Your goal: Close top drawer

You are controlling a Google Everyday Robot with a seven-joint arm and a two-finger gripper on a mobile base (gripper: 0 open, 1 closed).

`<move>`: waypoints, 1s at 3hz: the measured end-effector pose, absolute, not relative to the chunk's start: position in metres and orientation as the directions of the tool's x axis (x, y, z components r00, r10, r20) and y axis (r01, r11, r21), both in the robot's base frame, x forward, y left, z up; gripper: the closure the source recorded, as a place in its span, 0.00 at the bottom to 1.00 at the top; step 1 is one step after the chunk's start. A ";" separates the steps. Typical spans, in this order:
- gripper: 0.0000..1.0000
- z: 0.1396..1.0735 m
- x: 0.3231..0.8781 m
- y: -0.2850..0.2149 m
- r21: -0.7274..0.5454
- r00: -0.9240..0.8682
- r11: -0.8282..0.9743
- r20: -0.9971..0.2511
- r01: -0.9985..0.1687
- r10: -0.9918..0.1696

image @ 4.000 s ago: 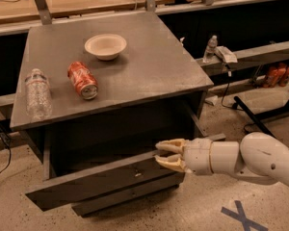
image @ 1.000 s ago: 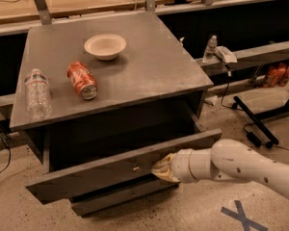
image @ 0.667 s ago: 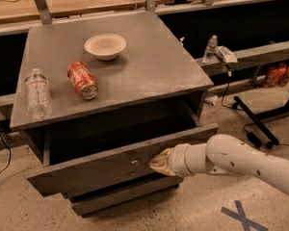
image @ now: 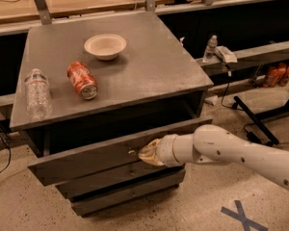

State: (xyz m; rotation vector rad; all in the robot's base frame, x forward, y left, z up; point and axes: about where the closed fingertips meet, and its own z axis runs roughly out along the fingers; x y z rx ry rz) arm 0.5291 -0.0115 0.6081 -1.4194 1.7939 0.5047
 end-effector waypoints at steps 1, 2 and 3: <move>1.00 0.611 0.538 0.009 -0.154 -0.058 0.279 -0.778 -0.948 -0.626; 1.00 0.607 0.542 0.022 -0.143 -0.054 0.258 -0.776 -0.955 -0.628; 1.00 0.595 0.544 0.028 -0.120 -0.066 0.243 -0.766 -0.963 -0.640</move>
Offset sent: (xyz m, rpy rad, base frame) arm 0.0195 0.0464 -0.0051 0.0056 0.0206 0.0623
